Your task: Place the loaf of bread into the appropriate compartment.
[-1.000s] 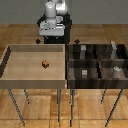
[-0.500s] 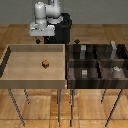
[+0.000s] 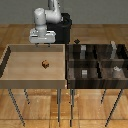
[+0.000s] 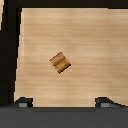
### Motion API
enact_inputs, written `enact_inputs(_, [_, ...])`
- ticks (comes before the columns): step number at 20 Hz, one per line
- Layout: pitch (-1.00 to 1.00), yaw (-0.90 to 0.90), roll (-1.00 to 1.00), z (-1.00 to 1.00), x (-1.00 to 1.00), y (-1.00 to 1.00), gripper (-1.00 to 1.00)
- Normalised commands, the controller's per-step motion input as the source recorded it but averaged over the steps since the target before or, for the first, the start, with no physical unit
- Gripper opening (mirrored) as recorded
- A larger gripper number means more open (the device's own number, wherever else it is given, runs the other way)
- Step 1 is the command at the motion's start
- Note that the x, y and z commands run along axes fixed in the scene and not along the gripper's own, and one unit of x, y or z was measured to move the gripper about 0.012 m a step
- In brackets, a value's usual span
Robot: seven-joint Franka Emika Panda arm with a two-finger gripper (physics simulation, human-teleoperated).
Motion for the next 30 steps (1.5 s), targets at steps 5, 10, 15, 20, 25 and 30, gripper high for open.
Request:
enact_inputs(5, [0.00,0.00,0.00,0.00,0.40,0.00,1.00])
enact_inputs(10, [0.00,0.00,0.00,0.00,0.40,0.00,1.00])
enact_inputs(15, [0.00,0.00,0.00,-0.60,0.20,0.00,1.00])
enact_inputs(20, [0.00,0.00,0.00,-1.00,0.00,0.00,1.00])
enact_inputs(25, [0.00,0.00,0.00,-0.80,0.00,0.00,-1.00])
enact_inputs(30, [0.00,0.00,0.00,0.00,0.00,0.00,-1.00])
